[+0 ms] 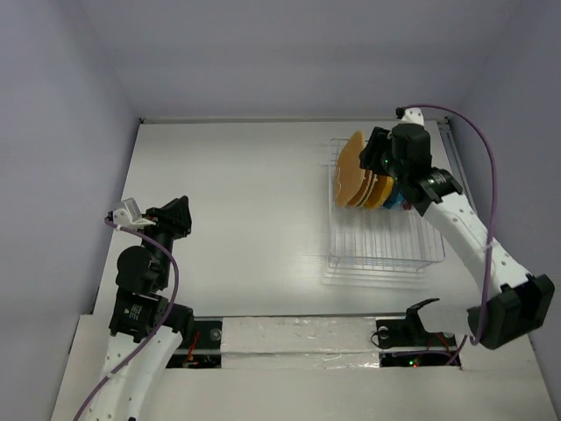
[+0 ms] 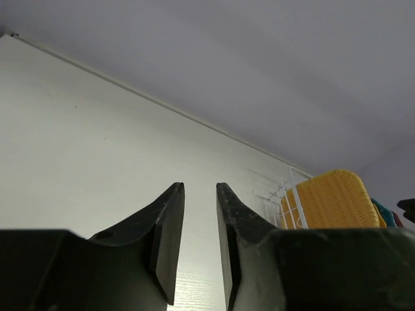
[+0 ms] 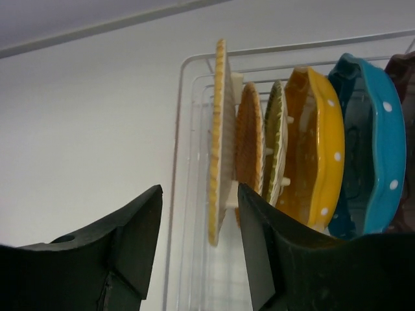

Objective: Unload the plates from the dish rack

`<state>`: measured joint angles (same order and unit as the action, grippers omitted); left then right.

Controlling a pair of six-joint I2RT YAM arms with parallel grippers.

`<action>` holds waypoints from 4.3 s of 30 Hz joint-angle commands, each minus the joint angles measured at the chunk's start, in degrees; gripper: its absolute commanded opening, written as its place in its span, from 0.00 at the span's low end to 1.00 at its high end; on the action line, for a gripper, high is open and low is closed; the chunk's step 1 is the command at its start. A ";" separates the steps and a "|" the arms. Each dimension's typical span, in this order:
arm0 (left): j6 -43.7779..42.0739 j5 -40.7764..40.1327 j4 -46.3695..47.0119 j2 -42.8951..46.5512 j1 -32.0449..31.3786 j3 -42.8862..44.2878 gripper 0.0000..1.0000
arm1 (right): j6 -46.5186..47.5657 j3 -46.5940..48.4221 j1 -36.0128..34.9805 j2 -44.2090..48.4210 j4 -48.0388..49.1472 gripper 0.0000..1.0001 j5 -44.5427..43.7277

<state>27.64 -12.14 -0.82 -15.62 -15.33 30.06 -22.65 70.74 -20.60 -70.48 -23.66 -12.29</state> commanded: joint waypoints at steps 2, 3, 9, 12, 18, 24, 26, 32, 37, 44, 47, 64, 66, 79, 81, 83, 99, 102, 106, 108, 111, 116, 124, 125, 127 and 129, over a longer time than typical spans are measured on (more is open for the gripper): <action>0.05 0.28 1.70 0.41 -0.22 0.87 0.27 | 2.35 6.25 -0.41 -7.55 0.90 0.55 -8.69; 0.13 0.28 1.70 0.76 -0.22 0.87 0.29 | 2.53 7.04 -0.41 -9.14 0.29 0.54 -9.58; 0.13 0.28 1.70 1.03 -0.22 0.79 0.30 | 3.58 11.79 -0.93 -18.90 -1.48 0.43 -10.12; 0.22 0.28 1.61 1.20 -0.22 0.70 0.31 | 3.76 12.93 -1.46 -20.49 -1.39 0.27 -11.08; 0.22 0.28 1.87 1.20 -0.22 0.61 0.32 | 5.25 17.84 -3.65 -19.53 -4.28 0.00 -15.39; 0.31 0.28 1.87 0.94 -0.22 0.70 0.42 | 8.59 28.72 -7.61 -18.12 -9.03 0.00 -20.39; 0.40 0.28 1.96 0.85 -0.22 0.70 0.46 | 9.73 31.38 -9.19 -17.42 -10.96 0.00 -22.76; 0.49 0.28 2.05 0.85 -0.22 0.61 0.53 | 9.39 34.83 -14.28 -13.29 -9.66 0.00 -21.92; 0.66 0.28 2.49 0.24 -0.22 0.35 0.53 | 0.79 27.62 -17.28 -13.54 5.25 0.00 -7.16; 0.49 0.28 1.96 -0.12 -0.22 0.61 0.54 | -18.99 28.82 -22.02 -32.03 25.50 0.00 8.16; 0.40 0.28 1.79 0.06 -0.22 0.70 0.54 | -22.41 36.73 -22.82 -42.41 27.43 0.00 9.30; 0.31 0.28 1.96 1.20 -0.22 0.70 0.54 | -34.65 40.37 -23.87 -64.09 27.62 0.66 12.82; 0.31 0.28 1.96 1.03 -0.22 0.70 0.54 | -34.30 39.04 -23.87 -63.65 27.27 0.79 12.65; 0.49 0.28 2.31 0.32 -0.22 0.52 0.54 | -18.49 39.30 -23.87 -55.05 11.46 1.00 -0.09; 0.40 0.28 2.31 0.15 -0.22 0.52 0.54 | -14.37 38.08 -23.87 -52.32 10.22 1.00 -3.24; 0.49 0.28 2.31 -0.03 -0.22 0.52 0.54 | -11.11 35.97 -23.87 -46.62 7.93 0.89 -6.67; 0.31 0.28 1.79 -0.29 -0.22 0.61 0.02 | 4.19 5.98 -9.82 -10.73 -4.20 0.10 -25.68; 0.31 0.28 1.87 -0.55 -0.22 0.61 0.10 | 5.77 8.26 -8.67 -13.10 -6.04 0.30 -26.55; 0.22 0.28 2.05 -0.29 -0.22 0.61 0.22 | 7.27 12.48 -7.52 -17.84 -8.33 0.31 -26.55; 0.31 0.28 2.14 -0.29 -0.22 0.52 0.27 | 7.62 13.45 -7.00 -20.13 -8.94 0.31 -27.16; 0.31 0.28 2.31 -0.47 -0.22 0.52 0.29 | 8.50 15.56 -7.00 -22.94 -9.82 0.31 -28.31; 0.22 0.28 2.31 -0.38 -0.22 0.43 0.31 | 9.21 17.76 -6.47 -26.02 -11.94 0.31 -30.86; 0.40 0.28 2.40 -0.29 -0.22 0.43 0.32 | 9.73 18.12 -6.47 -25.15 -11.94 0.32 -33.32; 0.31 0.28 2.40 -0.20 -0.22 0.43 0.32 | 10.00 18.20 -6.47 -24.80 -11.85 0.32 -33.49; 0.31 0.28 2.40 -0.20 -0.22 0.43 0.32 | 10.35 18.64 -6.47 -24.62 -12.02 0.32 -33.94; 0.31 0.28 2.40 -0.12 -0.22 0.43 0.32 | 10.70 18.64 -6.47 -24.44 -11.50 0.32 -33.50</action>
<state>28.34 -12.10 -1.13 -15.33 -15.33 30.06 -13.23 86.65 -27.44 -97.10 -35.14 -43.51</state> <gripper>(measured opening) 0.320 0.316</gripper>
